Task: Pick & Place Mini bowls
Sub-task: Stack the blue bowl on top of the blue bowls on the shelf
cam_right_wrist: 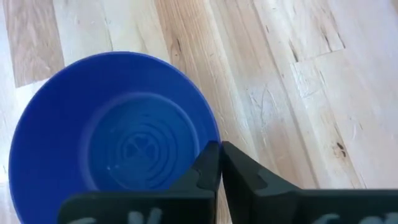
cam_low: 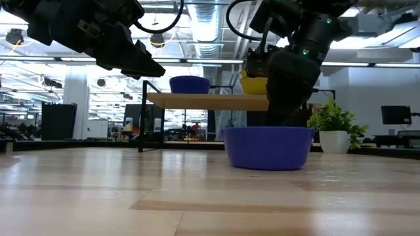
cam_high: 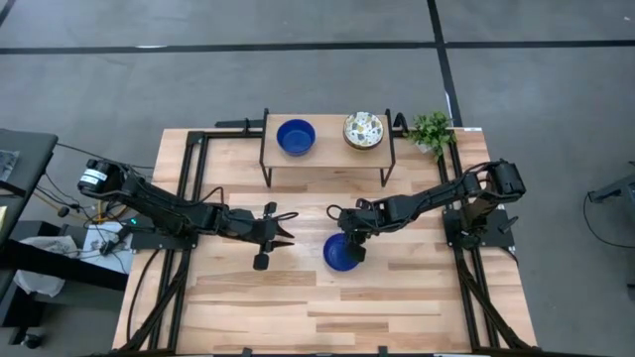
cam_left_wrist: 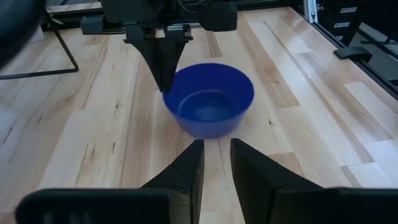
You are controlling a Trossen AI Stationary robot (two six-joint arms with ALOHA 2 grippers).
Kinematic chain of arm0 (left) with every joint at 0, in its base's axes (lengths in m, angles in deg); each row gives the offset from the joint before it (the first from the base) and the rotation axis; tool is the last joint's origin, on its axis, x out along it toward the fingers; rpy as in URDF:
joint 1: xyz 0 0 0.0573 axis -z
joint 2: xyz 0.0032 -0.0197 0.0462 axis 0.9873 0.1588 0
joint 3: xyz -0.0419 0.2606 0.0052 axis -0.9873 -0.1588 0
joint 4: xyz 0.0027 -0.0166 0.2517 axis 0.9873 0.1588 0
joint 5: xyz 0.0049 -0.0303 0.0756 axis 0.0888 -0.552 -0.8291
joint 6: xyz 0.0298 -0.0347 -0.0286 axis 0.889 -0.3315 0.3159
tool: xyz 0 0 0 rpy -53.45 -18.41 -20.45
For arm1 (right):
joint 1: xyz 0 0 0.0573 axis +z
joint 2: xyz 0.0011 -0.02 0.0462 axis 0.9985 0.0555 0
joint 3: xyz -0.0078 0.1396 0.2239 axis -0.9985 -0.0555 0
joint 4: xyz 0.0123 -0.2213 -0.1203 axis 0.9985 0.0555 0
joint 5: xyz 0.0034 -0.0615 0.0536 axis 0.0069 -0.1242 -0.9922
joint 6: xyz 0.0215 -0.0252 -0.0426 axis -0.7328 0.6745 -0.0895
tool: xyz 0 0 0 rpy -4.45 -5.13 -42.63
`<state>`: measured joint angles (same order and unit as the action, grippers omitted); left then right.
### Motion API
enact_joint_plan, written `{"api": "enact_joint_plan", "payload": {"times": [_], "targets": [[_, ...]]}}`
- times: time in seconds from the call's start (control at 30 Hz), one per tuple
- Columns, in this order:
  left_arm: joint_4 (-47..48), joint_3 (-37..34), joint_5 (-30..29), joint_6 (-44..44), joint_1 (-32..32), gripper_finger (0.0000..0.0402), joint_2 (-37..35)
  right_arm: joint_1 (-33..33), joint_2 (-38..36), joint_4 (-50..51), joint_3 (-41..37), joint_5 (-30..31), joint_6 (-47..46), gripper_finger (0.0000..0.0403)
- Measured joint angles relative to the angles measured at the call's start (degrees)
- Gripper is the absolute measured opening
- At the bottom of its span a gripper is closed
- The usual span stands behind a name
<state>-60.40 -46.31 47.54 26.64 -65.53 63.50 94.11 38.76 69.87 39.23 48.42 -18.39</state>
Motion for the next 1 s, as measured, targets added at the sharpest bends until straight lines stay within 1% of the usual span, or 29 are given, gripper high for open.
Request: {"api": "enact_joint_plan", "payload": {"times": [0.2,0.3,0.4,0.47,0.53,0.7,0.83,0.9,1.0], "targets": [[-0.02,0.00,1.20,0.79,0.02,0.0078,0.00,-0.32,-0.46,0.32,0.61,-0.49,-0.09,0.0001],[-0.04,0.00,1.20,4.14,0.16,0.0083,0.02,-1.07,-0.46,0.50,2.19,-2.59,-0.04,0.0001],[-0.21,0.00,1.20,8.45,0.82,0.0101,0.02,-2.22,-0.46,0.49,3.78,-4.88,-0.06,0.0001],[-0.31,0.00,0.71,12.10,1.58,0.0119,0.02,-3.16,-0.46,0.52,4.89,-7.38,-0.07,0.0000],[-0.55,0.00,-1.43,17.20,2.74,0.0139,0.36,-4.13,-0.46,0.49,6.07,-10.11,-0.06,0.0000],[-3.58,-0.02,-5.76,32.95,6.08,0.0176,3.49,-6.19,-0.24,1.11,8.51,-14.80,-0.46,0.0000],[-6.53,1.45,-8.10,42.95,7.69,0.0188,8.46,-7.38,-0.24,3.33,10.66,-16.57,-0.57,0.0000],[-6.59,3.58,-10.87,45.76,7.99,0.0188,11.13,-7.59,-0.24,5.00,11.60,-16.57,-0.56,0.0000],[-6.88,7.06,-13.17,48.02,7.95,0.0185,14.36,-7.57,-0.24,6.52,12.17,-16.59,-0.54,0.0000]]}}
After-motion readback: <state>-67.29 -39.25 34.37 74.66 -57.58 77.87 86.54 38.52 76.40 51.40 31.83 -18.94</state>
